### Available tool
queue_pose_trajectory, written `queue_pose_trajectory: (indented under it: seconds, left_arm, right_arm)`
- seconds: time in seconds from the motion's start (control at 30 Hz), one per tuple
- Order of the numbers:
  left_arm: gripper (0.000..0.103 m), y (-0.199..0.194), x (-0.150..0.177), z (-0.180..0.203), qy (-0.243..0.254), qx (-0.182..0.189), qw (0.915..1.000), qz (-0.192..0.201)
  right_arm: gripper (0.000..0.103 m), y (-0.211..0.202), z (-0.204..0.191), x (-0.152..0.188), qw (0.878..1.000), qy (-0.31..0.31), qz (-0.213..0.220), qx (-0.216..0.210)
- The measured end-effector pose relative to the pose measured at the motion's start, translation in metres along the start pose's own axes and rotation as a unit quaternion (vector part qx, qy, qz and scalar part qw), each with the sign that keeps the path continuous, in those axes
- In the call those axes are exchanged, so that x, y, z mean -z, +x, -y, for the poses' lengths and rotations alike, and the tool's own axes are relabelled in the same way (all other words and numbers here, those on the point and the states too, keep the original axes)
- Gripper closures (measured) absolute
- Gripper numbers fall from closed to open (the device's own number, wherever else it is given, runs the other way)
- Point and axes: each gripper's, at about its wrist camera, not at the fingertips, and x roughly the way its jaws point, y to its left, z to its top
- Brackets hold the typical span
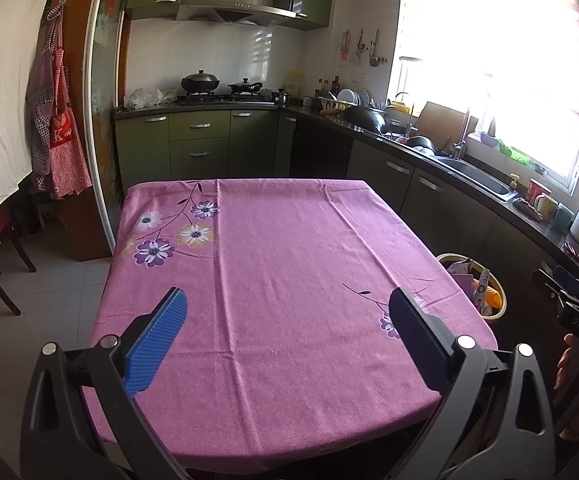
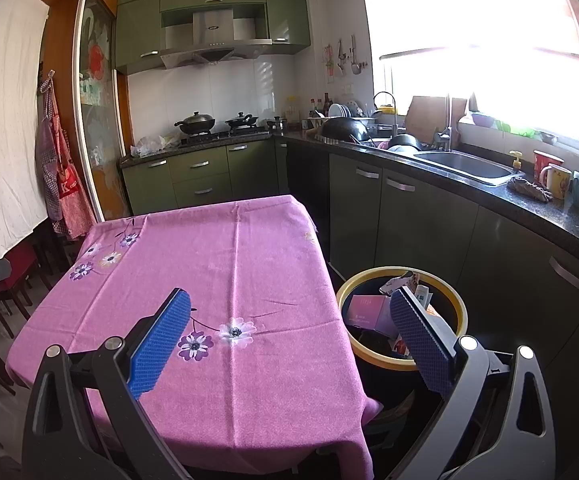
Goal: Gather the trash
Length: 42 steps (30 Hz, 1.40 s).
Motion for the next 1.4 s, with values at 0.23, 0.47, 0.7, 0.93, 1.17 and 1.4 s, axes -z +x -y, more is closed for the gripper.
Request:
queue_pose_trajectory:
  seconds: [0.23,0.47,0.7,0.93,1.17,1.4]
  left_arm:
    - [0.007,0.0028,-0.0010,-0.0011,-0.006,0.004,1.0000,-0.005]
    - [0.007,0.0056,-0.0007,0.0000,-0.002,0.002,0.9999,-0.010]
    - [0.007,0.0069,0.0000,0.0010,-0.001,0.001,0.9999,-0.013]
    - [0.007,0.0079,-0.0001,0.0017,0.001,0.000,0.9999,-0.014]
    - [0.007,0.0094,0.0001,0.0016,0.001,0.000,0.9999,-0.015]
    - [0.007,0.0096,0.0003,-0.0004,-0.006,0.005,0.9999,-0.013]
  right_arm:
    - [0.005,0.0014,-0.0016,0.0017,1.000,-0.001,-0.002,0.000]
    - [0.005,0.0029,-0.0019,0.0023,1.000,-0.002,-0.004,-0.001]
    - [0.005,0.0030,-0.0019,0.0021,1.000,-0.002,-0.004,-0.001]
    - [0.005,0.0038,-0.0027,0.0029,1.000,-0.002,-0.005,-0.002]
    - [0.005,0.0043,-0.0038,0.0039,1.000,-0.002,-0.006,-0.001]
    - [0.005,0.0047,-0.0040,0.0041,1.000,-0.002,-0.007,-0.002]
